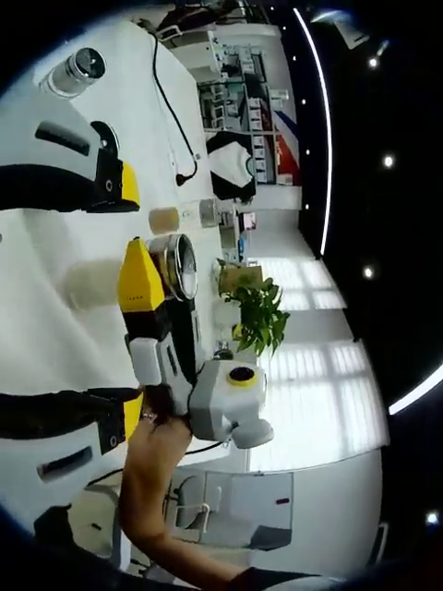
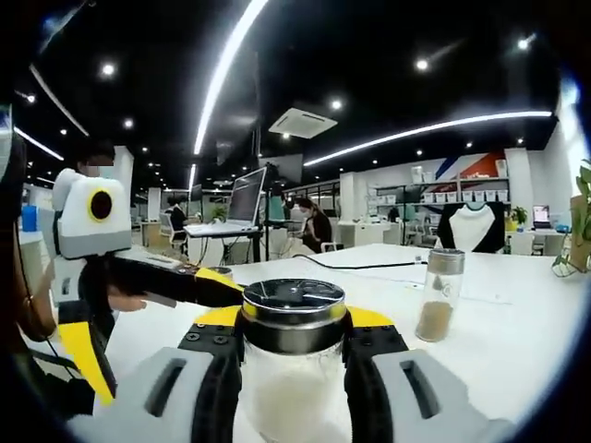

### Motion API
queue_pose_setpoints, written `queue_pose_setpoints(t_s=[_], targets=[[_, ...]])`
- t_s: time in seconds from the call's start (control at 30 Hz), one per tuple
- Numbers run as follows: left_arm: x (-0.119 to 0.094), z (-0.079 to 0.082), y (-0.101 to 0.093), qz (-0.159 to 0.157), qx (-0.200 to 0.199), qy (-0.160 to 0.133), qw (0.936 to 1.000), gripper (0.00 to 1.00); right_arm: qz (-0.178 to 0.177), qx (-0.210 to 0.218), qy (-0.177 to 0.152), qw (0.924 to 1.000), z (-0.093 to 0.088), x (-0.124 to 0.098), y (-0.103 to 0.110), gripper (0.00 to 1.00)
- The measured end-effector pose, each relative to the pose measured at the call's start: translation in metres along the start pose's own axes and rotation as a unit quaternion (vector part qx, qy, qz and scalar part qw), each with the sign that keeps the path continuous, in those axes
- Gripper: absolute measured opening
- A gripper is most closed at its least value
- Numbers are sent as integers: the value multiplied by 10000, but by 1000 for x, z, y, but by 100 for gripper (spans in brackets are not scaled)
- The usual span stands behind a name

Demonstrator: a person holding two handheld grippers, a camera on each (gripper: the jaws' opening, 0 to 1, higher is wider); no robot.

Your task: Rotate the seasoning bottle until the label or dispensing opening points toward the visible target arrow and the bottle remains upright within the marked orientation range

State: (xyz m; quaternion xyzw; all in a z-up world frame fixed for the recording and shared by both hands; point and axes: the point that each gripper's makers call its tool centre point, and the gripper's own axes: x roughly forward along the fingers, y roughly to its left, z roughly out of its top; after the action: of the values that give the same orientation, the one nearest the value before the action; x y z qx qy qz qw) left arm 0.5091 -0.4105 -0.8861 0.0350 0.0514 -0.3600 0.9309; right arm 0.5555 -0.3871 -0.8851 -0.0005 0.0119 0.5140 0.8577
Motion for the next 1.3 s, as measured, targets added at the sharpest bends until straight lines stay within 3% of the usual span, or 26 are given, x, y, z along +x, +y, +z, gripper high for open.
queue_pose_setpoints(t_s=[0.37, 0.47, 0.53, 0.83, 1.3], targets=[[6, -5, -7, -221, -67, -56, 9997, 83, 209, 13, -7, 9998, 0, -2, 12, 39], [8, -20, -8, -217, 303, 291, 9989, 81, 281, 43, 15, 9996, -2, -3, 15, 39], [9, -25, -10, -211, 303, 342, 9987, 81, 336, 50, 39, 9994, -3, -4, 18, 39], [14, -25, -8, -340, -206, -29, 9992, 81, 512, -61, 47, 9987, -4, -8, 27, 39], [23, -36, -1, -440, 132, 99, 9989, 74, 1108, -93, 44, 9938, -4, -15, 33, 39]])
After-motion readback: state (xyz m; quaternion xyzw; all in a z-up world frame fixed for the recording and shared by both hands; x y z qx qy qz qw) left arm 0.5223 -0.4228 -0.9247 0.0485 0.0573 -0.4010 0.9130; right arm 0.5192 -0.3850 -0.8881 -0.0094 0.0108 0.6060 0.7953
